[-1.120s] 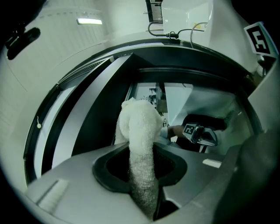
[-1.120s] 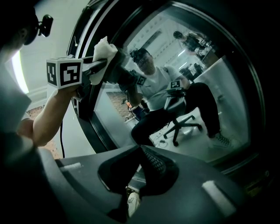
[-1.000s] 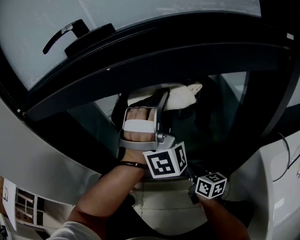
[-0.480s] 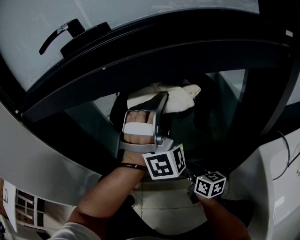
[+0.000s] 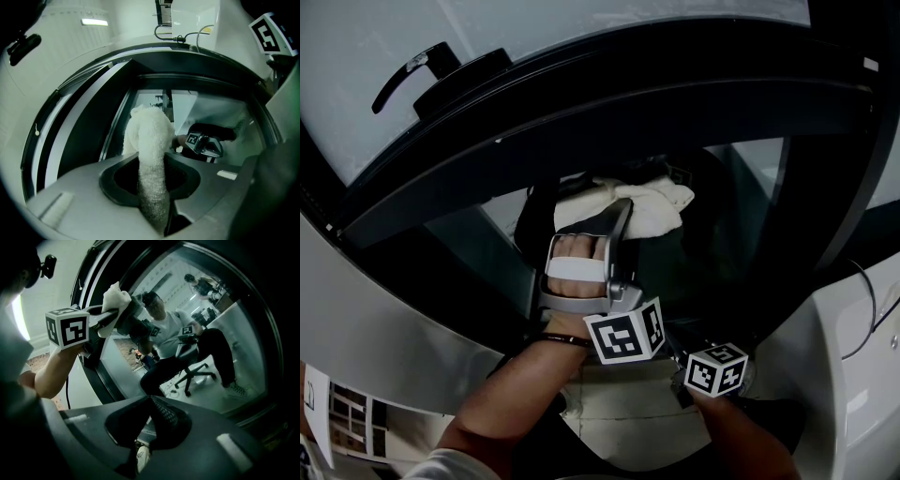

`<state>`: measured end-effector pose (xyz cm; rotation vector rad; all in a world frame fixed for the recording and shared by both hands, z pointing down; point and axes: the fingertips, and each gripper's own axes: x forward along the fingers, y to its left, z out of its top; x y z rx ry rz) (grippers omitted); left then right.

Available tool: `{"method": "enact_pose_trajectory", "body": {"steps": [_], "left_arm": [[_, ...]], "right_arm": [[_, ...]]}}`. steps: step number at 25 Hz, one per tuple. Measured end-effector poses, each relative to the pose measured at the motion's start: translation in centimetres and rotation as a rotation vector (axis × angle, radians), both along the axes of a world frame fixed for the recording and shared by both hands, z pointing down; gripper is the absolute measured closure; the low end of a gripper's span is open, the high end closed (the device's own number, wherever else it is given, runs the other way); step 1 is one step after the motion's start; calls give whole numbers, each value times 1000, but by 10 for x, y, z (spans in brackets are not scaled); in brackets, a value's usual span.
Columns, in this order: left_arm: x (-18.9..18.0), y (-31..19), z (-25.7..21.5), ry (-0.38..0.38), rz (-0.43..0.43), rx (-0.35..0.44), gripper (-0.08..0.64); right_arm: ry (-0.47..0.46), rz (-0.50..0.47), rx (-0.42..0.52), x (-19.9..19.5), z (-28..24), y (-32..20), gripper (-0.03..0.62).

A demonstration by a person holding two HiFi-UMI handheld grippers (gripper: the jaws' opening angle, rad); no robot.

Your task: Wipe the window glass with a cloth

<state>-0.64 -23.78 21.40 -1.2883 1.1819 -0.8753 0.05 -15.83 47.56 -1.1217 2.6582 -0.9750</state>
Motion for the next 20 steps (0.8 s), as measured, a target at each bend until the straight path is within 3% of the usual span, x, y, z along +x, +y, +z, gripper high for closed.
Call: {"method": "enact_pose_trajectory", "body": {"steps": [20], "left_arm": [[-1, 1, 53, -5, 9, -66, 443]], "right_arm": [[3, 2, -1, 1, 1, 1, 591]]}}
